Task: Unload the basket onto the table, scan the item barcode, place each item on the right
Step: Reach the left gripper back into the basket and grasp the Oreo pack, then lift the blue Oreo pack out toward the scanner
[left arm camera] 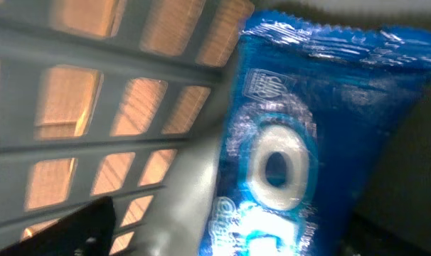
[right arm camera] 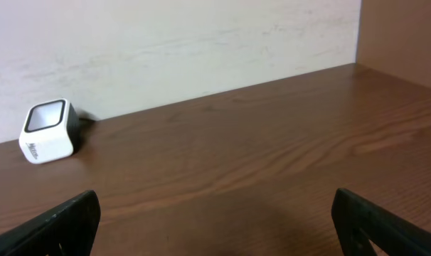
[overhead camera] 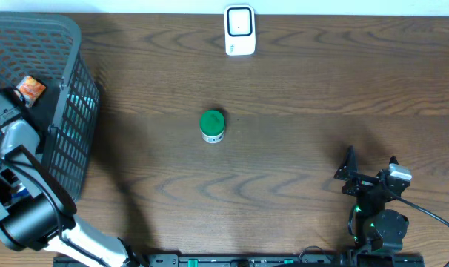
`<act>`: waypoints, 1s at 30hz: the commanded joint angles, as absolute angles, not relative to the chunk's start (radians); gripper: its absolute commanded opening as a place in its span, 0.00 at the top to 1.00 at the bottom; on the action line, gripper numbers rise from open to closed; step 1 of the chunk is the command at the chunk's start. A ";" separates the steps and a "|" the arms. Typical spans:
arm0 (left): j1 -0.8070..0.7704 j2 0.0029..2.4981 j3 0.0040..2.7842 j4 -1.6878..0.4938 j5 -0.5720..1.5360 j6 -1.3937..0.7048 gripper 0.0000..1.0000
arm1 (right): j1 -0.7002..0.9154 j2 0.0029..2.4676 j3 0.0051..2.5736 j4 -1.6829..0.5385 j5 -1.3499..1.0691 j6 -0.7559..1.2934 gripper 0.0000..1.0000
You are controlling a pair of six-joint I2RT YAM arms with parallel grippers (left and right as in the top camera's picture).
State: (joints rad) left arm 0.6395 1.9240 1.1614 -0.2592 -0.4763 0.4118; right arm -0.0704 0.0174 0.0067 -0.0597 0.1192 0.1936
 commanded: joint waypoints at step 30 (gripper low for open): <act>0.540 1.731 1.037 -0.404 -0.270 0.207 0.93 | -0.065 0.016 0.006 -0.064 0.113 0.182 0.01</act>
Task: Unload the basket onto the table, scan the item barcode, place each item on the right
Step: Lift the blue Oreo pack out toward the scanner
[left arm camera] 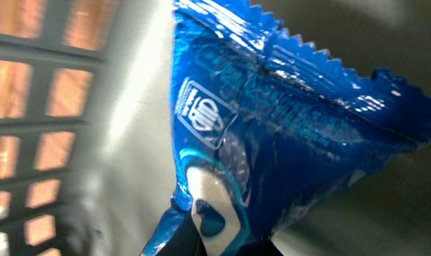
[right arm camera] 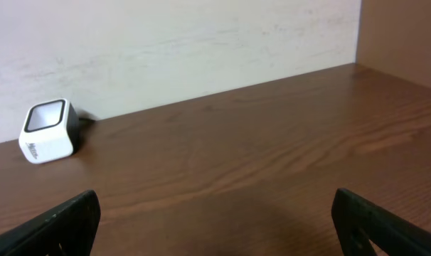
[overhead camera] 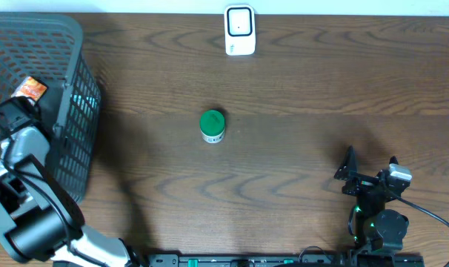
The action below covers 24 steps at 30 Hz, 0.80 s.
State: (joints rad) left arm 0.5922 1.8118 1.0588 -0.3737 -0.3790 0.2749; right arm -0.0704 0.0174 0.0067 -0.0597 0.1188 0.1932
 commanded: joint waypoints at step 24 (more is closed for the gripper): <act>0.547 1.187 1.064 -0.358 -0.270 0.155 0.93 | -0.065 0.016 0.006 -0.064 0.113 0.182 0.01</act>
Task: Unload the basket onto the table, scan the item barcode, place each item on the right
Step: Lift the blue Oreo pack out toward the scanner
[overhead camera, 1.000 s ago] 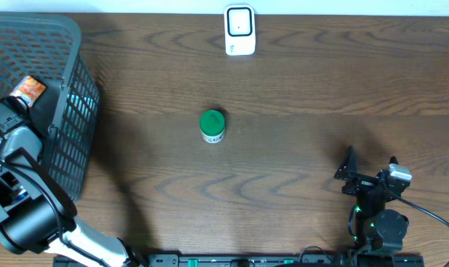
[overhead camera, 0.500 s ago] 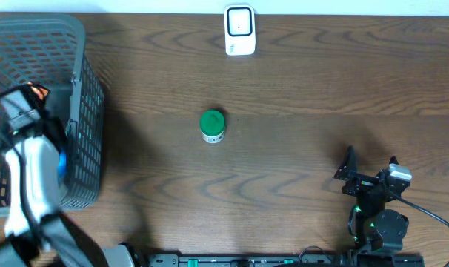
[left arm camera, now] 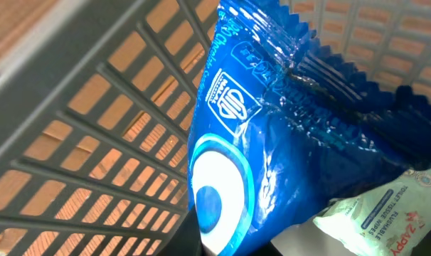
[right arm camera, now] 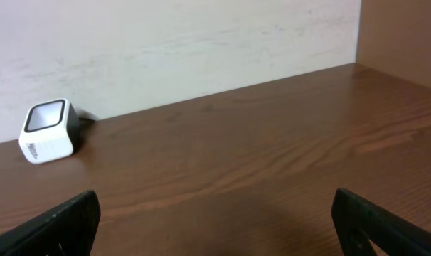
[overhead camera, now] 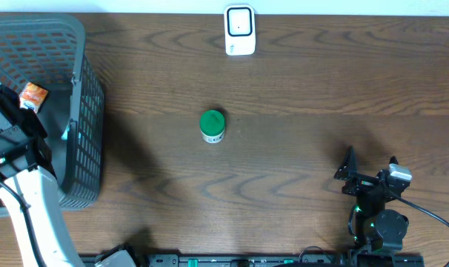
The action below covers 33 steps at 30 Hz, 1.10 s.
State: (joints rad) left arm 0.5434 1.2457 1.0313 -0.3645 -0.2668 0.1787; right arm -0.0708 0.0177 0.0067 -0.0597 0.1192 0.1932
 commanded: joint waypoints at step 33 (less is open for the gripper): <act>0.276 1.042 1.118 -0.199 1.401 -0.137 0.93 | -0.065 0.016 0.006 -0.064 0.113 0.182 0.01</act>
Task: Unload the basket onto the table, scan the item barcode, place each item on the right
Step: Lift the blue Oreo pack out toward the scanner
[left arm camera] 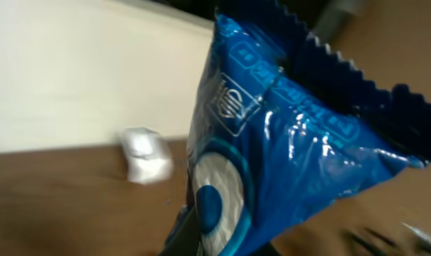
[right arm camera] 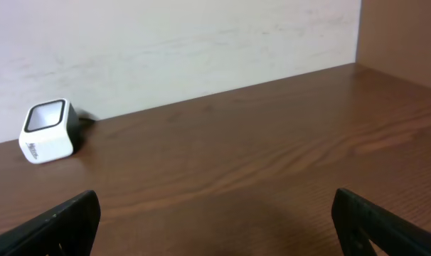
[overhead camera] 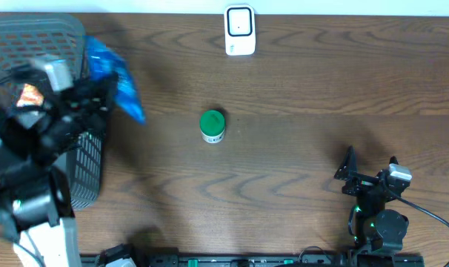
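My left gripper (overhead camera: 98, 93) is shut on a blue snack bag (overhead camera: 115, 83), held in the air over the right rim of the grey basket (overhead camera: 32, 37). In the left wrist view the blue bag (left arm camera: 286, 142) fills the frame, its lower end pinched between the fingers (left arm camera: 183, 238). The white barcode scanner (overhead camera: 239, 30) stands at the table's far edge, also seen as the blurred scanner (left arm camera: 146, 155) and the scanner (right arm camera: 48, 131). My right gripper (overhead camera: 370, 176) rests open near the front right, nothing between its fingers (right arm camera: 66, 217).
A green-lidded jar (overhead camera: 212, 125) stands in the middle of the table, between basket and scanner. An orange packet (overhead camera: 28, 95) lies in the basket. A pale wall runs behind the scanner.
The left gripper was inside the basket holding the blue bag; now it holds the bag raised above the basket's right rim, facing the scanner. The right arm has not moved.
The left gripper was deep in the basket, close to the blue bag. Then it was shut on the bag's end, still among the basket walls. Later the bag hung within the basket, and now it is out over the rim. The right arm stayed still throughout.
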`<act>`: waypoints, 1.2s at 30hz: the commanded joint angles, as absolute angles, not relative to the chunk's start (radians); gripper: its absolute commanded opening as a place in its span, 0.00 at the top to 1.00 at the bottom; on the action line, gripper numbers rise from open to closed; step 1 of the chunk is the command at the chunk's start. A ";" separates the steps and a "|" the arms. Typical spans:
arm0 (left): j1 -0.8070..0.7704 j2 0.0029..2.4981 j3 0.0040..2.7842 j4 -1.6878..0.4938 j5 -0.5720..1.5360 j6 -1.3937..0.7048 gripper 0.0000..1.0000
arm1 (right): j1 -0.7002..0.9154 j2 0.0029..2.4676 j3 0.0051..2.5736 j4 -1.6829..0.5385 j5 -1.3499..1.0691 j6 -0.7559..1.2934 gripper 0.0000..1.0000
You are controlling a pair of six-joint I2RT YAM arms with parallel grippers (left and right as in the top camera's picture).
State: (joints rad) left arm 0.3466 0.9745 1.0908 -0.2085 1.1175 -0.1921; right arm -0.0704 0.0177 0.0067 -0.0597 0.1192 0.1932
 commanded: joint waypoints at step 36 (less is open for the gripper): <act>-0.420 1.581 1.117 0.175 1.572 0.093 0.93 | -0.065 0.016 0.006 -0.064 0.113 0.182 0.01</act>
